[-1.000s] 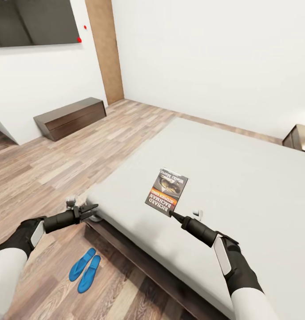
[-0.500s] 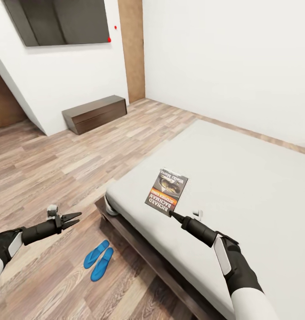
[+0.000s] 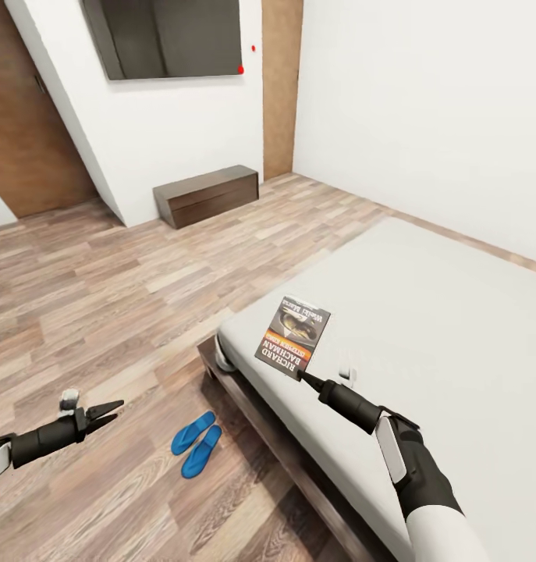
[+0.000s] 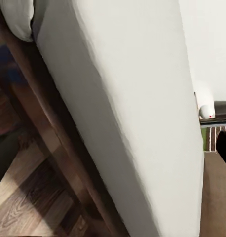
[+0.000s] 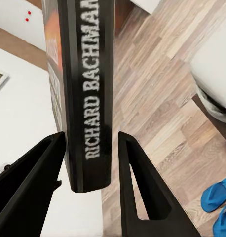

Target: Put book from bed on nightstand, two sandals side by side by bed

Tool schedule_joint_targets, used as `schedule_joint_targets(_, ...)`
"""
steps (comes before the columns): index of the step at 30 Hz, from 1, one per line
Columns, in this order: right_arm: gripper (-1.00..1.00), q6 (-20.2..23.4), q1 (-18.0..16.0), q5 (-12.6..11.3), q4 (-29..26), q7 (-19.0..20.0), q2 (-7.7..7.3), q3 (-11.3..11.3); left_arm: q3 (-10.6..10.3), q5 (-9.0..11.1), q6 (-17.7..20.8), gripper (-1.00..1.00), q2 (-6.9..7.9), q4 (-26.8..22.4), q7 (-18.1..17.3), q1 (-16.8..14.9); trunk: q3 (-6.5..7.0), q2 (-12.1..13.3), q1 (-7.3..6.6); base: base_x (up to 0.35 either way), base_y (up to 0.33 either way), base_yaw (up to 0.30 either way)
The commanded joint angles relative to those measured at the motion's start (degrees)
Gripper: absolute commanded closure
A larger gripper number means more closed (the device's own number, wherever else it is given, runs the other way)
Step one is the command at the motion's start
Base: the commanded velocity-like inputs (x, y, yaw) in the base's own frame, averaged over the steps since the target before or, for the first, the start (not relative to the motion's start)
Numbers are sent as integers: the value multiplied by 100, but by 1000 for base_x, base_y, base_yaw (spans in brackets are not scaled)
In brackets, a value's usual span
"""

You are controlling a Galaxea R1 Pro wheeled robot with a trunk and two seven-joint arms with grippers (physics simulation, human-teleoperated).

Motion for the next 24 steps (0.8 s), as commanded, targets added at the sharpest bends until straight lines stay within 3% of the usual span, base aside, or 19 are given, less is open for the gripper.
schedule_joint_targets(1,100,53,-3,-41,-4,16,5,-17,-32,44,12,-100,15,30,79,39,-4,-3,0,0,0,293)
schedule_joint_targets(4,100,52,-5,-41,-3,16,5,-17,-36,61,-288,-100,7,64,817,425,-4,-3,0,0,0,293)
schedule_joint_targets(7,100,52,-6,-42,1,16,5,-17,1,152,-866,-100,-84,76,1769,756,-4,-3,0,0,0,293)
schedule_joint_targets(9,100,52,-6,-42,2,14,11,-17,15,276,-1245,-100,-190,77,2208,903,-4,-3,0,0,0,293)
schedule_joint_targets(11,100,51,-4,-41,3,10,18,-17,20,393,-1668,-100,-399,77,2817,1054,-4,-3,0,0,0,293)
schedule_joint_targets(15,100,51,-6,-41,9,8,29,-17,23,452,-1996,-100,-646,76,3834,1314,-4,-3,0,0,0,293)
schedule_joint_targets(19,100,51,-4,-41,10,7,31,-17,17,463,-2456,-100,-747,76,4250,1788,-4,-3,0,0,0,293)
schedule_joint_targets(24,100,51,-7,-41,11,7,32,-17,15,459,-2786,-100,-932,72,4393,1934,-4,-3,0,0,0,293)
